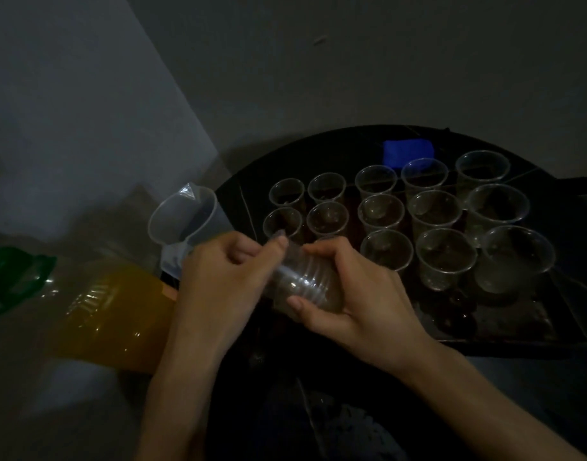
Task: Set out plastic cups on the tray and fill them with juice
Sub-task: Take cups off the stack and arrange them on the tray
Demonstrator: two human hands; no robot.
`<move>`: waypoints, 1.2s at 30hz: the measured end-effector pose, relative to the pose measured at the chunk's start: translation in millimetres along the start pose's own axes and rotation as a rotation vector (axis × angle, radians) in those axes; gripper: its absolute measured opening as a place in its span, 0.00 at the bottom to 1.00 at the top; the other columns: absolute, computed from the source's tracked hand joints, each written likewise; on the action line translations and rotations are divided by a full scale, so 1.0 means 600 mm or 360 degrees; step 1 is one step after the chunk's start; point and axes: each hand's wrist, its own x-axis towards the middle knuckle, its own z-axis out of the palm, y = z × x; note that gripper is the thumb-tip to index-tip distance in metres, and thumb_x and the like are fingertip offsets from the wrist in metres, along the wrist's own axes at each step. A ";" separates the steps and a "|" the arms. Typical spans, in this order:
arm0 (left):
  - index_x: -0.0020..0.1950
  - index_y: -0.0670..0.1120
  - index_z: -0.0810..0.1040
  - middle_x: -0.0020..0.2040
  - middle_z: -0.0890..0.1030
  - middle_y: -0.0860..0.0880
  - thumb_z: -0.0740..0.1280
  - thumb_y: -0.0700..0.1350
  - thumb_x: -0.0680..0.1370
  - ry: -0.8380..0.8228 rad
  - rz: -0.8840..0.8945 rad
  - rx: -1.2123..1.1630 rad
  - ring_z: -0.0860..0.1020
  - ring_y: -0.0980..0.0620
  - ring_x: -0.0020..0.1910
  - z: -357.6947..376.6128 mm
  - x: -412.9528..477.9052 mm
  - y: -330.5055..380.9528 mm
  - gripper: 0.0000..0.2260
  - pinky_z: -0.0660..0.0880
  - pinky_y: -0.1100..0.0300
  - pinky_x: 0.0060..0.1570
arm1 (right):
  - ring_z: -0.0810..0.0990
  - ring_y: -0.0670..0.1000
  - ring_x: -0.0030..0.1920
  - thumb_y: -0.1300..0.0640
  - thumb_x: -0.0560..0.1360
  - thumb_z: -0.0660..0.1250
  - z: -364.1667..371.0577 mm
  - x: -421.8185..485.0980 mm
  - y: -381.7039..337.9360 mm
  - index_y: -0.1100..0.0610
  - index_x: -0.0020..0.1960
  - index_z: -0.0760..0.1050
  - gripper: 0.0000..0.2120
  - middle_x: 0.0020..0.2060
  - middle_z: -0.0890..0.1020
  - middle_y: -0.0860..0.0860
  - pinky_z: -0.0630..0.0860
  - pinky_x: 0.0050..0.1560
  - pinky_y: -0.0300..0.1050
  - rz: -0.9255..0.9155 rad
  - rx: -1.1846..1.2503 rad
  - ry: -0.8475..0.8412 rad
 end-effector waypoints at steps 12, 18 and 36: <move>0.70 0.54 0.73 0.49 0.81 0.55 0.75 0.56 0.66 0.0327 0.0212 0.0229 0.78 0.59 0.47 -0.045 0.006 -0.009 0.33 0.73 0.66 0.44 | 0.79 0.36 0.54 0.36 0.73 0.63 -0.047 0.021 0.039 0.48 0.65 0.66 0.25 0.57 0.77 0.38 0.76 0.49 0.30 0.0220 0.0316 0.0595; 0.75 0.57 0.67 0.54 0.80 0.62 0.78 0.57 0.63 0.0097 0.0276 0.0498 0.77 0.63 0.56 -0.023 -0.016 -0.045 0.42 0.73 0.61 0.57 | 0.80 0.35 0.53 0.42 0.76 0.65 -0.052 0.024 0.038 0.52 0.63 0.67 0.21 0.56 0.79 0.40 0.74 0.48 0.26 0.0208 0.0373 0.0753; 0.72 0.56 0.68 0.58 0.74 0.62 0.79 0.58 0.63 -0.0041 0.0209 0.0610 0.74 0.68 0.56 0.005 -0.024 -0.129 0.40 0.68 0.71 0.50 | 0.80 0.35 0.52 0.42 0.75 0.65 -0.048 0.026 0.036 0.52 0.62 0.67 0.21 0.55 0.79 0.42 0.73 0.47 0.26 0.0195 0.0328 0.0793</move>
